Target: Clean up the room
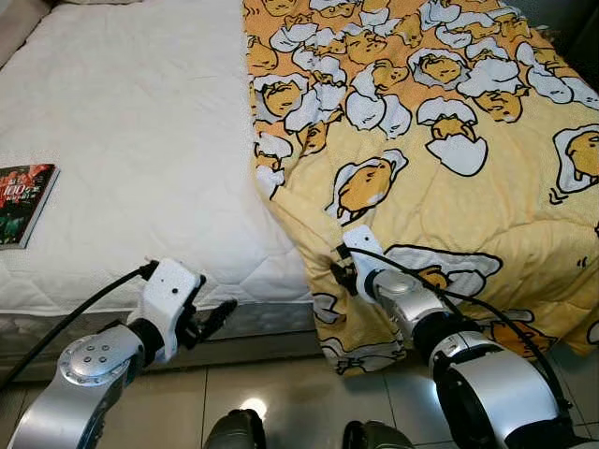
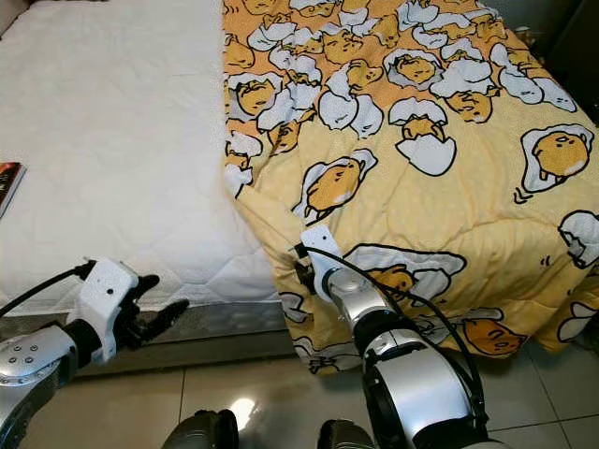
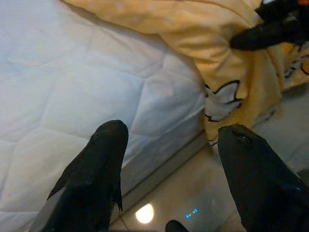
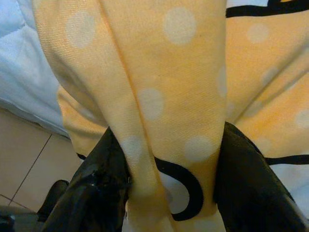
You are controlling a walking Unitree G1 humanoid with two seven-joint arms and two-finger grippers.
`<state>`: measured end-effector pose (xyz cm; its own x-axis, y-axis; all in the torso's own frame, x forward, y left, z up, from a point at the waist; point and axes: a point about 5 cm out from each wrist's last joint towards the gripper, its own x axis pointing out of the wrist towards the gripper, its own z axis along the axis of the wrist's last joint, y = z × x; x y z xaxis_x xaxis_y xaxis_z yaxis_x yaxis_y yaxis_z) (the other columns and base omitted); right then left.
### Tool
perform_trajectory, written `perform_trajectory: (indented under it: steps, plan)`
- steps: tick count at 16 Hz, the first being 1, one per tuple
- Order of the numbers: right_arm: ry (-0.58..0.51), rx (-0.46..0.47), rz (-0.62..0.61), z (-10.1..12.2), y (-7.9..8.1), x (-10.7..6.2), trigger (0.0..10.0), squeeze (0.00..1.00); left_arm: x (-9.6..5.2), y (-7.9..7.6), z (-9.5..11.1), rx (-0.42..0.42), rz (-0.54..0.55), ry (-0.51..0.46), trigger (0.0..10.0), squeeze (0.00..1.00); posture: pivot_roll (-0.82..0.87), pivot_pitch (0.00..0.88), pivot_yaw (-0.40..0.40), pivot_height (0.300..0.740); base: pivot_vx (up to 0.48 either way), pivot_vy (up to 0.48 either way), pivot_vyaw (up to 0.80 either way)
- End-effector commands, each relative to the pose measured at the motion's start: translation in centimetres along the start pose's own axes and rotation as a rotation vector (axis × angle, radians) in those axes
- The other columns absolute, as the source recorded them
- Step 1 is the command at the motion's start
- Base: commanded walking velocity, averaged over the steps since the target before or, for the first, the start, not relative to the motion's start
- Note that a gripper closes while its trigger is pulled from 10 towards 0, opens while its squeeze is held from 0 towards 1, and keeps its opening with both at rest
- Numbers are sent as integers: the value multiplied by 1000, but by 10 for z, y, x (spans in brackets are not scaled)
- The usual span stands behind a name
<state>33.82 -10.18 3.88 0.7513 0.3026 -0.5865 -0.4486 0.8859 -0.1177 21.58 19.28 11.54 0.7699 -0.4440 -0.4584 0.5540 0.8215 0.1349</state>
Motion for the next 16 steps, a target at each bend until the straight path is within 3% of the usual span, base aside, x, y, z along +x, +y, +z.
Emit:
perform_trajectory:
  steps: [1, 10, 13, 15, 16]
  plan:
    - [-4, -3, 1, 4, 2, 1, 0, 0, -3, -3, 0, 11, -28, 11, 10000, 0, 87, 170, 29, 740, 0, 0, 0]
    - [-32, 2, 28, 12, 4, 1, 0, 0, -18, -1, -13, 19, -295, 95, 10000, 0, 64, 141, 31, 740, 0, 0, 0]
    - [-50, 3, 53, 18, 7, 2, 0, 0, -18, 6, -14, 46, -298, 111, 10000, 0, 56, 136, 28, 740, 0, 0, 0]
    - [-80, 23, 206, 27, 38, 5, 0, 0, -20, 12, -15, 55, -296, 118, 10000, 0, 51, 134, 27, 740, 0, 0, 0]
    - [-100, 10, 313, 33, 63, 6, 0, 0, -21, 13, -16, 59, -293, 123, 10000, 0, 54, 129, 26, 740, 0, 0, 0]
